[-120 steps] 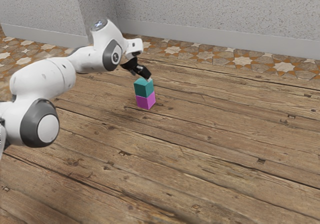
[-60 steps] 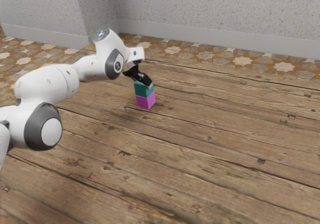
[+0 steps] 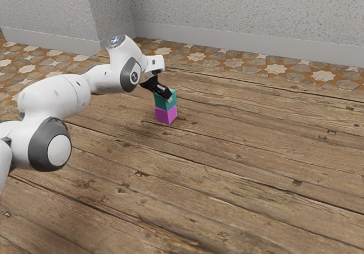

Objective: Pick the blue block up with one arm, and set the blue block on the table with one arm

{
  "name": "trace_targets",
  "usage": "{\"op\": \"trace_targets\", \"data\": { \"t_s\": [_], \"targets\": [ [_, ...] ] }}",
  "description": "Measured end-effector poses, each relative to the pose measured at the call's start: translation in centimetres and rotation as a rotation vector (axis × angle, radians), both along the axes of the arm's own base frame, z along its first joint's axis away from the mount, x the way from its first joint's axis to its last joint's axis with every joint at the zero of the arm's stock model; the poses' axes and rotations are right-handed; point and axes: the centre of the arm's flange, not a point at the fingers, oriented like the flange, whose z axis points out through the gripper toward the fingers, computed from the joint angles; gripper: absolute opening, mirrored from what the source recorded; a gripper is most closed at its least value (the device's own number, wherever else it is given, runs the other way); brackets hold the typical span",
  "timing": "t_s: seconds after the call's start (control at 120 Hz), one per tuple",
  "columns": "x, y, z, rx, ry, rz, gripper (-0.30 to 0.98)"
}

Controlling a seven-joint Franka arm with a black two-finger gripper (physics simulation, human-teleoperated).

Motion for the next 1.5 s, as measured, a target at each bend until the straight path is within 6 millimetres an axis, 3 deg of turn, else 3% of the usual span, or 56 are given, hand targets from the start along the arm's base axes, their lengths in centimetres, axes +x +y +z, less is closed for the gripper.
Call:
{"op": "trace_targets", "data": {
  "t_s": [0.133,0.25,0.317,0.442,0.508,0.592,0.767,0.9,1.117,1.25,1.308,1.383,1.5],
  "targets": [
    [0.0,-0.1,0.9,0.018,-0.01,-0.001,0.3],
    [0.2,-1.5,2.5,0.029,-0.028,-0.017,0.29],
    [0.3,-3.0,3.2,0.031,-0.034,-0.034,0.27],
    [0.5,-7.5,3.2,0.032,-0.034,-0.085,0.23],
    [0.5,-9.8,2.7,0.028,-0.028,-0.109,0.21],
    [0.4,-11.2,1.6,0.019,-0.012,-0.121,0.2],
    [0.3,-11.7,-0.2,0.012,0.012,-0.117,0.2],
    [0.3,-11.7,-0.5,0.003,0.018,-0.119,0.4],
    [0.3,-11.6,0.1,0.0,0.013,-0.134,0.58],
    [-0.1,-12.6,2.2,0.034,0.011,-0.164,0.63],
    [-0.8,-13.0,4.1,0.054,0.02,-0.179,0.64],
    [-2.4,-13.0,8.7,0.097,0.031,-0.193,0.66],
    [-6.6,-14.1,19.1,0.137,0.035,-0.212,0.67]
  ]
}}
